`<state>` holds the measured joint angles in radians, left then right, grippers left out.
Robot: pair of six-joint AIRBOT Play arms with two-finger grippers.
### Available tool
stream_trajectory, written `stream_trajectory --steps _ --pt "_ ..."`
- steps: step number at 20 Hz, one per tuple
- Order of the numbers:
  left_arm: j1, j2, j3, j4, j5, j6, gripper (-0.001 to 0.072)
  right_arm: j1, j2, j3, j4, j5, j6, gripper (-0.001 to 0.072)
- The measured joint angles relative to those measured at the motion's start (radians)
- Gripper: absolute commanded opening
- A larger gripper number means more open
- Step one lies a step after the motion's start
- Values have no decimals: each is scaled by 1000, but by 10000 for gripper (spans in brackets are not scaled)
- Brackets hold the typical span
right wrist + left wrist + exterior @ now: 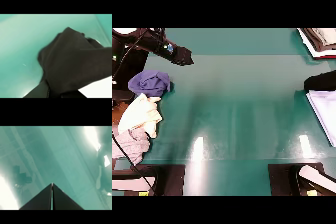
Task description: Fold the shirts.
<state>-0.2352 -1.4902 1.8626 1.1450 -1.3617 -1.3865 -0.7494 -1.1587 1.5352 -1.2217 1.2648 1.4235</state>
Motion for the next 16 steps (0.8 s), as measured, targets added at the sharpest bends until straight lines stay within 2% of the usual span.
stream_trajectory --steps 6,7,9,10,16 --pt "0 0 0 1 0 15 25 0 14 2 -257 162 86 23" --pt "0 0 0 0 0 20 24 0 14 2 -294 190 95 46" --pt "0 0 0 0 0 25 25 0 13 2 -368 233 108 391" --pt "0 0 0 0 0 27 25 0 13 2 -406 251 111 454" --pt "0 0 0 0 0 32 24 0 13 2 -497 304 125 451"
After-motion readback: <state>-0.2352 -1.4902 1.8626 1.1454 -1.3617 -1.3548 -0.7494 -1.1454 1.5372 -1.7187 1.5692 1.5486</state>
